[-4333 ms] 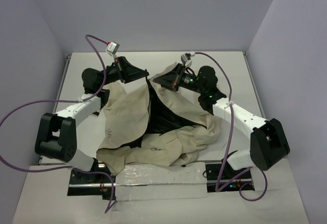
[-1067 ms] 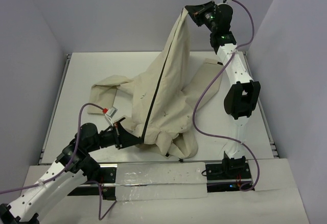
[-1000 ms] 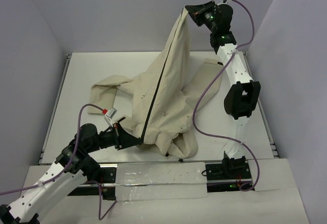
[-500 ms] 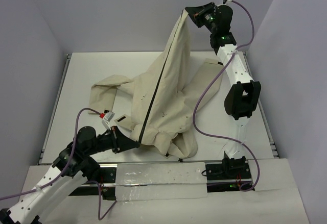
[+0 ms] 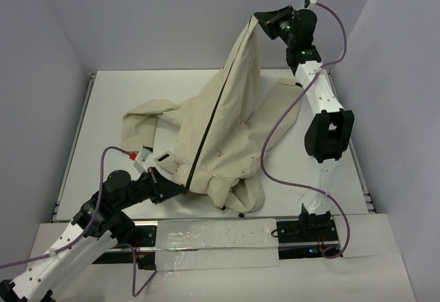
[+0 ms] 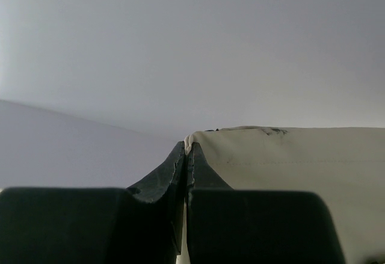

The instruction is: Zip up the jacket

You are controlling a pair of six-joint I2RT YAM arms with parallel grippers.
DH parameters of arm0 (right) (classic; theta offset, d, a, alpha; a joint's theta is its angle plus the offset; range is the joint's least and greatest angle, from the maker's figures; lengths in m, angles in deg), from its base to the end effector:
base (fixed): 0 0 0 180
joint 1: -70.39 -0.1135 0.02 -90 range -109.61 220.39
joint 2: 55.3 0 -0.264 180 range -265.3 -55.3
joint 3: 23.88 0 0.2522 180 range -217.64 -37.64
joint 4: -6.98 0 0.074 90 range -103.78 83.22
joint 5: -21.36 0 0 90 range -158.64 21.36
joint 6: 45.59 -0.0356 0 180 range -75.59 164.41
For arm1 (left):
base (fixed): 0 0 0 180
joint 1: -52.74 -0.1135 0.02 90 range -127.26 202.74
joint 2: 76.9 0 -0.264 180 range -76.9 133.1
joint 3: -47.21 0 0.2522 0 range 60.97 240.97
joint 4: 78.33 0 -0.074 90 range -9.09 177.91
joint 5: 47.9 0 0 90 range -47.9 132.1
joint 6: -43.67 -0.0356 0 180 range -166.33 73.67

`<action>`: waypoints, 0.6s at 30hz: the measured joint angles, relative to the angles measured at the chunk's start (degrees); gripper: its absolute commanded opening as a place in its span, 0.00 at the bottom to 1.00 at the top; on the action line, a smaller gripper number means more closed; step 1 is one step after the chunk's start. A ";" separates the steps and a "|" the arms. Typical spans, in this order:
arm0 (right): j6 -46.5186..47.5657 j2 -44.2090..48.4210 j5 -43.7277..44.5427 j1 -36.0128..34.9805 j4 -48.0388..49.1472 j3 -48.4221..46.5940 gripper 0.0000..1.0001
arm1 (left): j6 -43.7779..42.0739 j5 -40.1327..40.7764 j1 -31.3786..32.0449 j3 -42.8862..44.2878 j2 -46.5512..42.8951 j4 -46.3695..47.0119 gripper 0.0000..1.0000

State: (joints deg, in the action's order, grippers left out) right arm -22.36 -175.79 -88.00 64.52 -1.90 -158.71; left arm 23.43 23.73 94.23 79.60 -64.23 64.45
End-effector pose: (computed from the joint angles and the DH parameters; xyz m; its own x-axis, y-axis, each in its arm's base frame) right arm 0.5015 0.0634 0.4137 -0.3530 0.8352 -0.4216 -0.2545 0.3479 0.9023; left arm 0.0694 -0.0764 0.2241 -0.8791 -0.4113 -0.2410 0.0841 0.3640 -0.9276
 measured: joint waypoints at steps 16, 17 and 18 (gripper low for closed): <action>3.66 10.22 5.21 5.16 1.05 11.71 0.00 | -14.68 13.62 -7.96 23.84 33.30 3.92 0.00; 3.75 11.01 5.31 5.91 1.04 12.88 0.00 | -16.21 13.69 -10.07 26.28 35.05 4.02 0.00; 3.93 11.63 5.44 6.63 1.03 13.86 0.00 | -17.60 13.70 -11.99 28.22 36.53 4.08 0.00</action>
State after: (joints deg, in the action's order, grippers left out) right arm -18.42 -164.17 -82.56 71.14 -0.87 -144.85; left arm 5.83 37.43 82.25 107.82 -27.70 68.53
